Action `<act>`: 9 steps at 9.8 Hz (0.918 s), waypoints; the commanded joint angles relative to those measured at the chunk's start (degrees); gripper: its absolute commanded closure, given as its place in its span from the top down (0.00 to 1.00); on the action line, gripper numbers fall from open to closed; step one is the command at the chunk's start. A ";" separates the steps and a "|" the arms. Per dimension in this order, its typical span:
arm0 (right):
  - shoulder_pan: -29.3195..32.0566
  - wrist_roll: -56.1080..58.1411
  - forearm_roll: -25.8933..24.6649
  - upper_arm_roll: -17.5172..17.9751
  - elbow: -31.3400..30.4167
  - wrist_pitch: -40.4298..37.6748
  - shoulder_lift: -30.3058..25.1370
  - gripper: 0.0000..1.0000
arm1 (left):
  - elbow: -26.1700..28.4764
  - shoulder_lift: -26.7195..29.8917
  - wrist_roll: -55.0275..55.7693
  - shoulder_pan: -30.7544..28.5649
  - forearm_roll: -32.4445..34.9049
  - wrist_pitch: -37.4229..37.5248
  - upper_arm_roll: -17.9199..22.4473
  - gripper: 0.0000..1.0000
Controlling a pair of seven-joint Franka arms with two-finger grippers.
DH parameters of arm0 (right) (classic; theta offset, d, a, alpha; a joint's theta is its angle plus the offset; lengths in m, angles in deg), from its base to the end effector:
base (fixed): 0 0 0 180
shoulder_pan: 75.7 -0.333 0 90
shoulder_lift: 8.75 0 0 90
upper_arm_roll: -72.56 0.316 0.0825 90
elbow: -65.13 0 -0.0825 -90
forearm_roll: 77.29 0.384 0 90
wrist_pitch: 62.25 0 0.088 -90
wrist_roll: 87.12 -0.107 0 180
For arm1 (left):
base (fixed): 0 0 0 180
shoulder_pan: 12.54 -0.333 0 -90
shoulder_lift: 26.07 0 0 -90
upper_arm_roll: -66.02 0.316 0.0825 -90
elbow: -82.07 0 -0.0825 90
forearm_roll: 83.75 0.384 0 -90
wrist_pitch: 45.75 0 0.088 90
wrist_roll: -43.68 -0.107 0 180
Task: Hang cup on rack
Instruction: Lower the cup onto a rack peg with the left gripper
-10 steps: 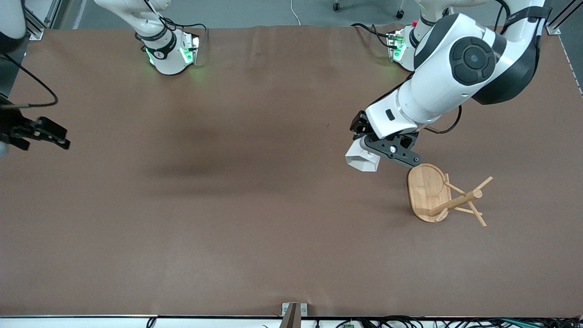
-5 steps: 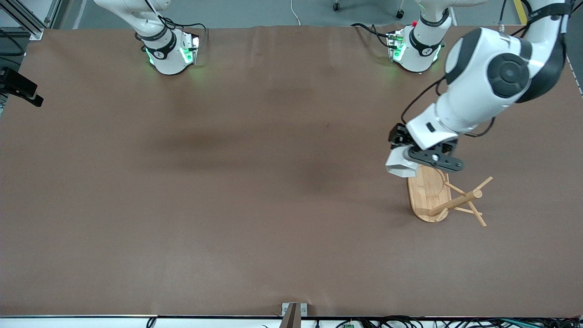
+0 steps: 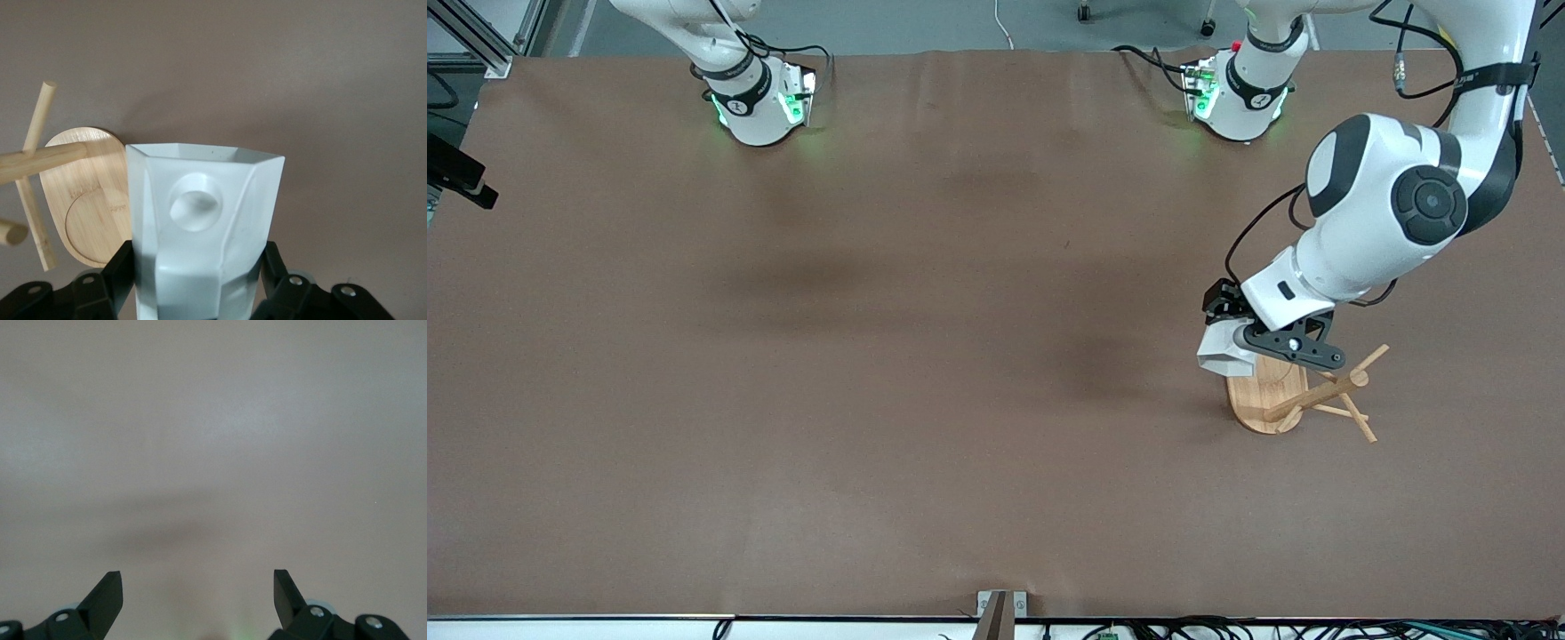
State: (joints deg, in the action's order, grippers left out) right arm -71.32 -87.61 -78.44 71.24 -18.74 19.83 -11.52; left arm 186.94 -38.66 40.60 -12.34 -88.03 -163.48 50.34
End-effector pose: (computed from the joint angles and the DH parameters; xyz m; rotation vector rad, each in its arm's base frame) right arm 0.5207 -0.0547 0.6881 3.1172 -0.1731 0.0253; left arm 0.5939 -0.1639 0.4181 2.9842 -0.4356 -0.0030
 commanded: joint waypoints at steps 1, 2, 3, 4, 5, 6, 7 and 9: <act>-0.25 -0.82 -0.78 0.17 1.60 -0.52 0.30 1.00 | 1.04 -1.47 -3.33 0.33 -2.30 -1.37 2.32 0.00; -0.51 -0.74 -0.96 0.17 1.60 -0.43 0.30 1.00 | 1.04 -1.73 -4.47 0.33 -3.09 -1.54 2.94 0.00; -0.51 -0.82 -0.79 0.26 1.60 -0.51 0.30 1.00 | 1.04 -2.00 -4.66 0.24 -3.19 -1.98 2.94 0.00; -0.51 -0.91 -0.61 0.35 1.60 -0.52 0.30 1.00 | 1.04 -2.09 -4.74 0.15 -3.28 -1.98 3.12 0.00; -0.51 -0.82 -0.61 0.35 1.60 -0.69 0.30 1.00 | 1.04 -2.09 -4.75 0.24 -3.37 -1.98 4.77 0.00; -0.43 -0.82 -0.61 0.35 1.60 -0.60 0.30 1.00 | 1.04 -2.26 -5.44 0.15 -3.37 -2.07 5.05 0.00; -0.42 -0.74 -0.61 0.35 1.60 -0.60 0.30 1.00 | 0.95 -2.52 -5.80 0.24 -3.54 -2.07 5.66 0.00; -0.34 -0.65 -0.61 0.35 1.60 -0.51 0.30 1.00 | 1.04 -2.61 -5.89 0.15 -3.63 -2.07 6.28 0.00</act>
State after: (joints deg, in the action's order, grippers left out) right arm -71.58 -87.62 -78.44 71.40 -18.03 19.82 -11.51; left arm 186.98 -40.05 36.00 -12.46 -90.49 -164.24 56.13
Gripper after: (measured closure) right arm 0.000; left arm 0.211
